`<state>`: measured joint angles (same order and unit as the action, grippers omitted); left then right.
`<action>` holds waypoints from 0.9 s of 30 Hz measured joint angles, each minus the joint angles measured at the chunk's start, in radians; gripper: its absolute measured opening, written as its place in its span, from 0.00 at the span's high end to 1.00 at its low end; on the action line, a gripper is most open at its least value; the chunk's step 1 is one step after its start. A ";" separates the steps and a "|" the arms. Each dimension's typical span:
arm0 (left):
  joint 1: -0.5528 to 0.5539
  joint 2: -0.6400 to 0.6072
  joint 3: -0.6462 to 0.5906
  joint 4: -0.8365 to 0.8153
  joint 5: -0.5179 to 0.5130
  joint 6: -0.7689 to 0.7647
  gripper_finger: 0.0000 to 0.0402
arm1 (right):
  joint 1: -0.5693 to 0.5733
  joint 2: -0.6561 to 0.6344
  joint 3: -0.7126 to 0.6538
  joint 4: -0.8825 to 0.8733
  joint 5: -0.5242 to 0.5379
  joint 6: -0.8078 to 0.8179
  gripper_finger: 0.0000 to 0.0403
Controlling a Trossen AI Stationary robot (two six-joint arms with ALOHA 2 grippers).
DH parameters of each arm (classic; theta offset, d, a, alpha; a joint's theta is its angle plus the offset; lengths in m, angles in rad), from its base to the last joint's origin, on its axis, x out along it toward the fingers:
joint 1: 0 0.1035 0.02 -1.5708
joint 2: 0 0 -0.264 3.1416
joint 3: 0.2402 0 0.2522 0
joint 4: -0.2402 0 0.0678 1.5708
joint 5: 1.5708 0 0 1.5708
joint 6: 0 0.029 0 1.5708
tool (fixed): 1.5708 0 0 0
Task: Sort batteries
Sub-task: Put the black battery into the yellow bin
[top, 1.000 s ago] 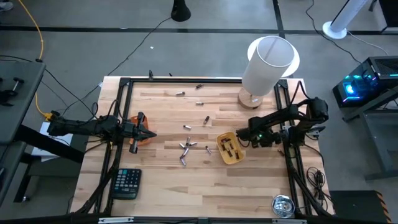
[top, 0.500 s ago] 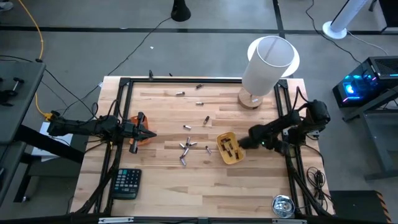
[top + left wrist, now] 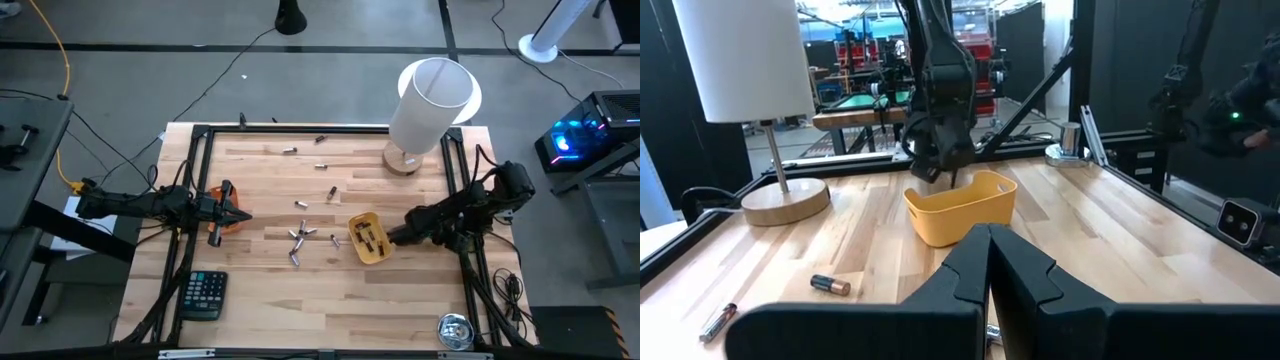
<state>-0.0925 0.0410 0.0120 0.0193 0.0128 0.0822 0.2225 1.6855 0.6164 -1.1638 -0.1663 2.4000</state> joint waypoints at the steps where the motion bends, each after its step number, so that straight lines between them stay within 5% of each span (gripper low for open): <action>1: 0.000 0.000 0.000 0.000 -0.001 0.000 1.00 | 0.001 0.000 0.001 -0.011 0.000 -0.001 0.64; 19: 0.000 0.000 0.000 0.000 -0.002 0.000 1.00 | 0.211 -0.018 0.026 0.005 -0.095 -0.019 0.64; 27: 0.000 0.000 0.000 0.000 -0.002 0.000 1.00 | 0.271 -0.016 0.037 0.000 -0.052 -0.001 0.64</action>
<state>-0.0924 0.0410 0.0120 0.0193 0.0113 0.0822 0.4937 1.6695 0.6531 -1.1633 -0.2181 2.3989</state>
